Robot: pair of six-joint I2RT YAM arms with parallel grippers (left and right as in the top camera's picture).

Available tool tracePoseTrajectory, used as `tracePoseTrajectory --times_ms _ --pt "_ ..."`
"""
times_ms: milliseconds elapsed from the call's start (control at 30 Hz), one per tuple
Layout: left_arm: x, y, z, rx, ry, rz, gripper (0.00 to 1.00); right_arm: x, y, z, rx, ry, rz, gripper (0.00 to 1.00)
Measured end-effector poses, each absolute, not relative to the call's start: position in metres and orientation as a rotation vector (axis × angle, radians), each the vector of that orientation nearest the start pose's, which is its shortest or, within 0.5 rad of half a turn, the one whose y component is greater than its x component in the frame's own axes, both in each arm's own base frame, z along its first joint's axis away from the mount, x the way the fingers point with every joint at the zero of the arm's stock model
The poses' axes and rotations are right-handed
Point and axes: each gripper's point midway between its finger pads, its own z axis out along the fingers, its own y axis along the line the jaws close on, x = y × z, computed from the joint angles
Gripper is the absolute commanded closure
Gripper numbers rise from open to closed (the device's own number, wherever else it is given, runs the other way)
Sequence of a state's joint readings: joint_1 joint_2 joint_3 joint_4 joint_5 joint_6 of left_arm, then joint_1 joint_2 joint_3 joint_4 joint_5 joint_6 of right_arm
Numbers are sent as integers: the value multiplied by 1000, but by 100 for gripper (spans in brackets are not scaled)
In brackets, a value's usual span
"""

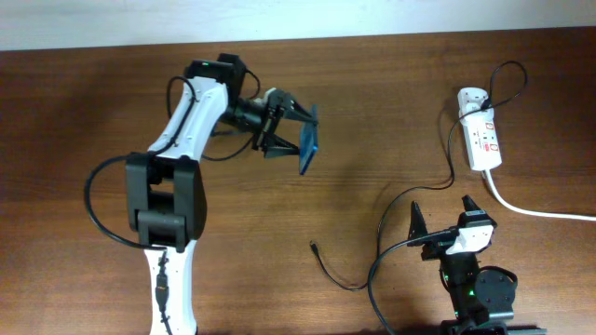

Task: Plug charger to phone and switch on socket
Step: 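Lift the phone upright with the left gripper, bottom edge down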

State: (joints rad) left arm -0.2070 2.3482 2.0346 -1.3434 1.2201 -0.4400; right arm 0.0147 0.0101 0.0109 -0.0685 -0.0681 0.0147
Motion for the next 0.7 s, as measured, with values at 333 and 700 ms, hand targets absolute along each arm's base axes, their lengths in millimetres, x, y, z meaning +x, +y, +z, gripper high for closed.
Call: tracePoseTrajectory --times_ms 333,700 --pt "421 -233 197 -642 2691 -2389 21 246 15 160 -52 1638 78 2" --pt "431 -196 201 -901 2621 -2421 21 246 15 160 -52 1638 78 2"
